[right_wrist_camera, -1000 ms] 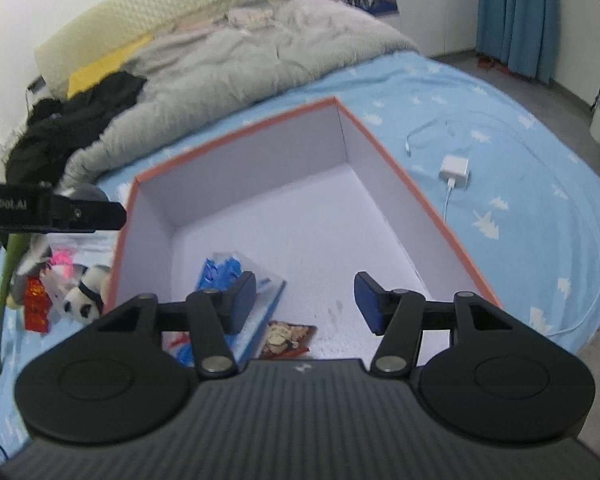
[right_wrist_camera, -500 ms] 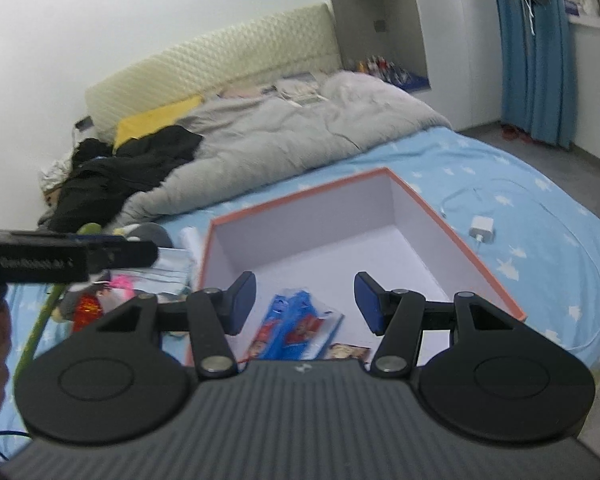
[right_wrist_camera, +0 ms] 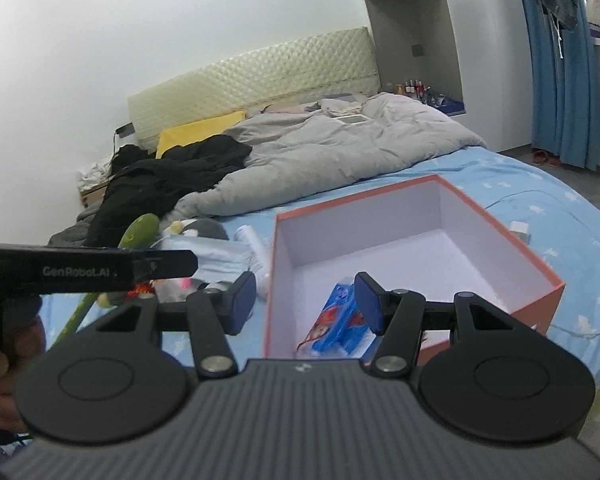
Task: Organize soft objects
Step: 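Carry both items over the pink box and open both grippers inside, then withdraw both open grippers from the box toward the plush pile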
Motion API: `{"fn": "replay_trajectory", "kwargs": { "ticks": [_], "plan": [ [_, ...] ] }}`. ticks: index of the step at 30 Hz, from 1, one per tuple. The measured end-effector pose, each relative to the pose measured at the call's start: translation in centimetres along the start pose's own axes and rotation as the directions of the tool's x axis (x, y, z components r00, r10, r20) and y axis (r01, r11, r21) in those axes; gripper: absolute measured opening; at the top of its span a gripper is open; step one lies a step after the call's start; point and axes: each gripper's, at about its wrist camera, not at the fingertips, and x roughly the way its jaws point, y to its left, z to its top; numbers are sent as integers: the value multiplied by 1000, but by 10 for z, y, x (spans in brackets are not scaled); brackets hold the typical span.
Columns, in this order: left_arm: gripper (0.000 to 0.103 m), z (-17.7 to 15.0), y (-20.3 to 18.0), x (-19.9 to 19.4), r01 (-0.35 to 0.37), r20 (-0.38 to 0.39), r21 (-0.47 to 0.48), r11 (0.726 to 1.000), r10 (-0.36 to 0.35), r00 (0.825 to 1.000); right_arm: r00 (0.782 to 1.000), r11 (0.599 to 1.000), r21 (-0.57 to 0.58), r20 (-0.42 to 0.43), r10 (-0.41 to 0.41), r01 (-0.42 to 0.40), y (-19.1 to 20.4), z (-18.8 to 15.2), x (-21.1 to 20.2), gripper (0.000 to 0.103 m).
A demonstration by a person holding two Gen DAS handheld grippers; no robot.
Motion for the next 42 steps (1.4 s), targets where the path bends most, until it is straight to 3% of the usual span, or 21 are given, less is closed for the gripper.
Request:
{"fn": "replay_trajectory", "kwargs": {
  "ticks": [14, 28, 36, 42],
  "plan": [
    [55, -46, 32, -39, -57, -21, -96, 994, 56, 998, 999, 998, -54, -31, 28, -30, 42, -34, -13, 57],
    [55, -93, 74, -69, -119, -56, -170, 978, 111, 992, 989, 992, -96, -131, 70, -83, 84, -79, -16, 57],
    [55, -120, 103, -59, -132, -107, -231, 964, 110, 988, 974, 991, -86, -209, 87, -107, 100, -93, 5, 57],
    [56, -130, 136, -41, -204, -133, -267, 942, 174, 976, 964, 982, -117, -240, 114, -145, 114, -98, 37, 57]
  ]
}}
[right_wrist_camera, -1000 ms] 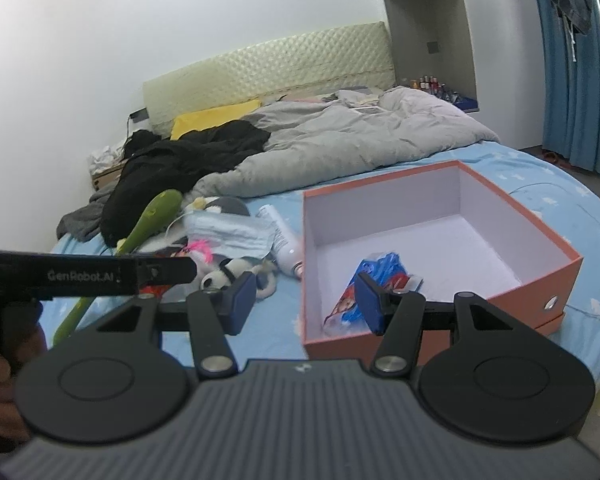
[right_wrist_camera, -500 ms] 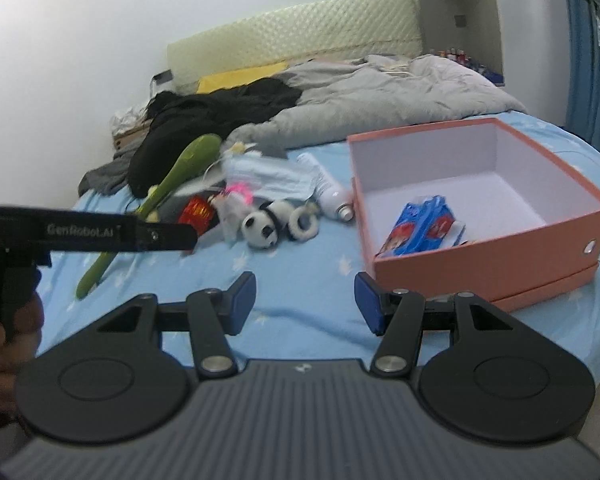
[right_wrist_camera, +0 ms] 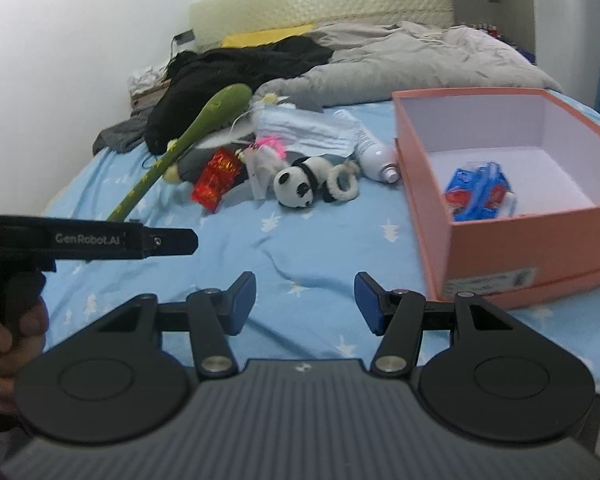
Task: Organize soft objects
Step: 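Withdraw both open grippers from the box toward the plush pile, then grasp the red snack packet with the left gripper while the right grips the panda plush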
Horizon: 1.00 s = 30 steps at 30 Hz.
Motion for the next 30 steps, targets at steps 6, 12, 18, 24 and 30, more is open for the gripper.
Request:
{"fn": "replay_trajectory", "kwargs": {
  "ticks": [6, 12, 18, 24, 30],
  "plan": [
    [62, 12, 26, 27, -78, -3, -12, 997, 78, 997, 999, 999, -24, -30, 23, -24, 2, 8, 41, 57],
    [62, 30, 56, 62, -147, -17, -55, 988, 146, 989, 997, 998, -35, -53, 52, -54, 1, 22, 88, 57],
    [62, 53, 79, 99, -189, -8, -45, 981, 189, 982, 997, 997, -54, -56, 56, -59, 0, 40, 128, 57],
    [62, 80, 102, 129, -203, 16, -58, 977, 204, 979, 997, 998, -35, -61, 57, -59, 1, 55, 174, 57],
    [62, 104, 117, 149, -191, 38, -43, 981, 193, 980, 998, 999, -19, -47, 50, -51, 7, 68, 210, 57]
  ]
}}
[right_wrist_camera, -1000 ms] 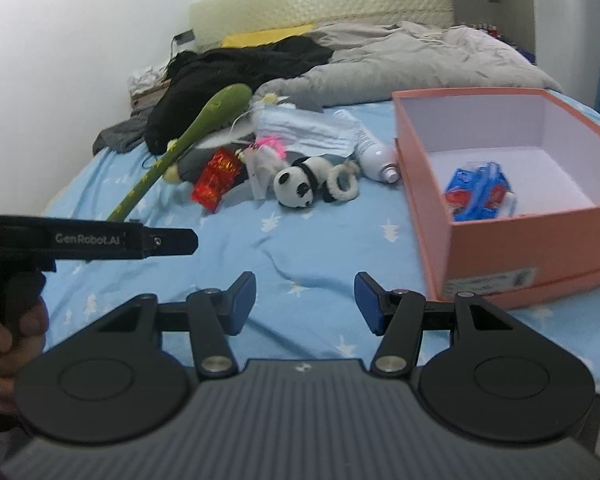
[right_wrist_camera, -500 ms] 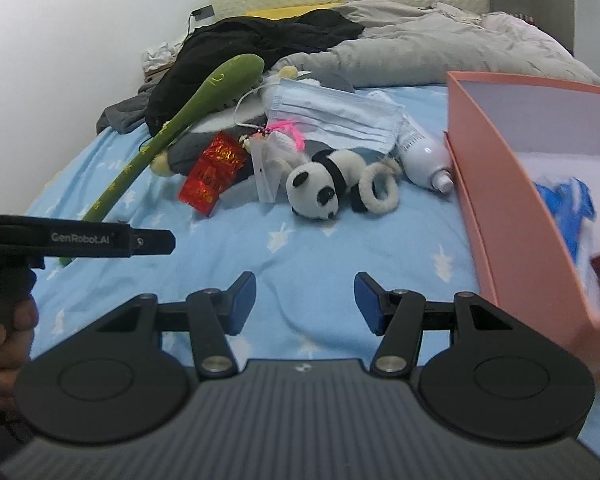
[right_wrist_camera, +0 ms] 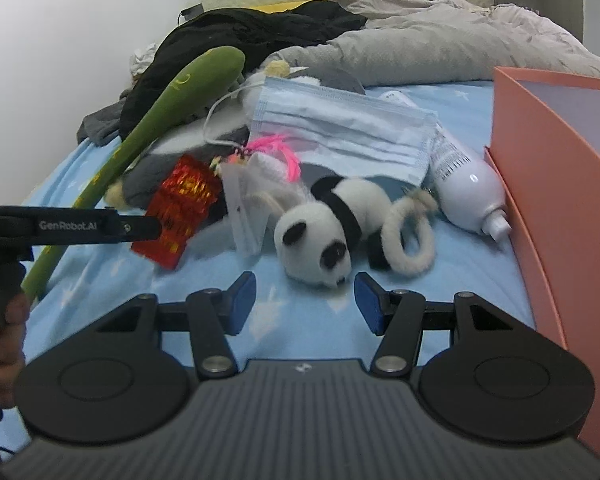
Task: Organize soft objects
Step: 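Grasp the red snack packet with the left gripper while the right grips the panda plush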
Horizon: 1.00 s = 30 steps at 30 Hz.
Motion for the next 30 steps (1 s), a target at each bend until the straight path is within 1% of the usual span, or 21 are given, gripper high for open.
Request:
{"fn": "replay_trajectory", "kwargs": {
  "ticks": [2, 4, 5, 8, 10, 11, 12, 14, 17, 21, 27, 30],
  "plan": [
    [62, 7, 3, 6, 14, 8, -7, 1000, -14, 1000, 1000, 1000, 5, -4, -5, 5, 0, 4, 9, 57],
    [62, 12, 6, 11, 35, 14, -37, 999, -35, 999, 1000, 1000, 13, -5, -2, 2, -1, 8, 16, 57],
    [62, 14, 8, 14, 32, 19, -57, 998, -31, 999, 1000, 1000, 14, -4, -5, 5, -2, 10, 20, 57],
    [61, 18, 8, 22, 43, 20, -78, 996, -42, 999, 1000, 1000, 12, -4, -14, 14, -4, 15, 30, 57],
    [56, 21, 7, 24, 54, 25, -82, 995, -52, 998, 1000, 1000, 13, -11, -16, 16, -5, 17, 37, 57],
    [50, 22, 6, 25, 63, 27, -83, 995, -61, 998, 1000, 1000, 15, -14, -12, 12, -5, 18, 40, 57],
    [38, 23, 5, 26, 73, 32, -83, 994, -71, 997, 1000, 1000, 17, -16, -6, 6, -5, 19, 42, 57],
    [26, 24, 2, 28, 72, 51, -79, 994, -68, 996, 1000, 999, 36, -22, 9, -8, -7, 19, 47, 57],
    [25, 25, -1, 31, 73, 51, -85, 994, -69, 996, 999, 999, 45, -28, 16, -15, -7, 20, 51, 55],
    [24, 25, -5, 25, 64, 55, -84, 994, -59, 997, 999, 999, 39, -22, 26, -25, -7, 21, 47, 52],
    [21, 18, -1, 1, 45, 33, -99, 994, -42, 999, 999, 999, 24, -37, 37, -36, -5, 19, 30, 52],
    [21, 9, -2, -16, 54, 21, -111, 992, -52, 998, 998, 999, 12, -46, 39, -39, -2, 15, 17, 52]
  ]
}}
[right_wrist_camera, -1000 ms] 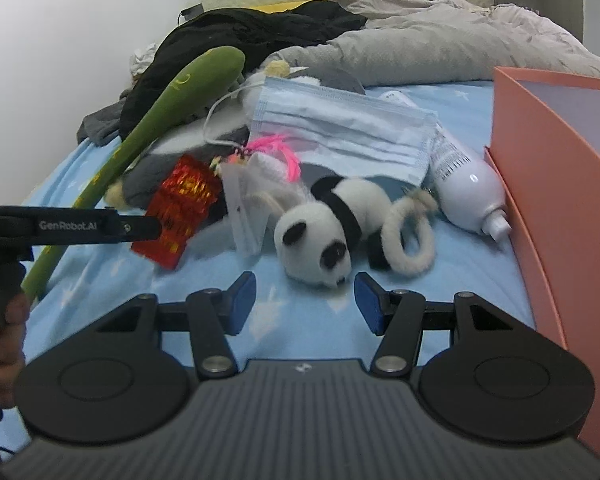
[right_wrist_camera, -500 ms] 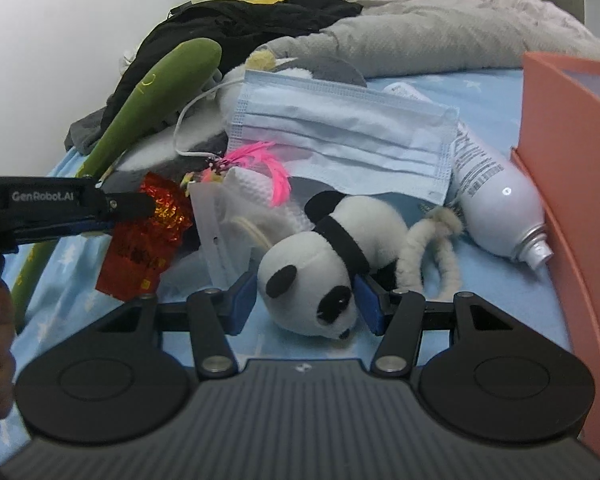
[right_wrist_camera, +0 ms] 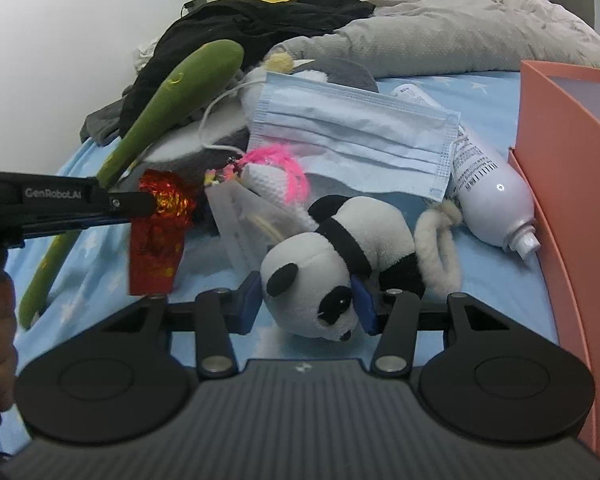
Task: Organize soft objects
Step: 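Grasp the red snack packet with the left gripper while the right grips the panda plush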
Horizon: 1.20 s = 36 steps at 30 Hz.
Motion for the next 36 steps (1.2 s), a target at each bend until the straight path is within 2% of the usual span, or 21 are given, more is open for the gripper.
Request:
{"fn": "replay_trajectory", "kwargs": {
  "ticks": [11, 18, 24, 27, 33, 36],
  "plan": [
    [20, -36, -10, -66, 46, 0, -23, 999, -46, 999, 999, 999, -39, -41, 1, -2, 20, -29, -52, 51],
    [20, -65, -19, -98, 99, -40, -51, 994, -101, 994, 998, 997, -72, -69, 7, -12, 34, -56, -84, 51],
    [20, -100, -28, -110, 151, -116, -70, 986, -159, 980, 995, 997, -83, -100, -8, -1, 34, -74, -110, 51],
    [20, -116, -28, -111, 204, -138, -96, 974, -216, 967, 993, 996, -83, -109, -33, 23, 30, -85, -125, 51],
    [21, -119, -28, -93, 227, -147, -115, 967, -242, 959, 990, 998, 47, -135, -37, 44, 9, -100, -134, 53],
    [21, -113, -31, -83, 198, -141, -87, 976, -209, 968, 991, 991, 120, -126, -44, 59, 5, -101, -134, 63]
  ]
}}
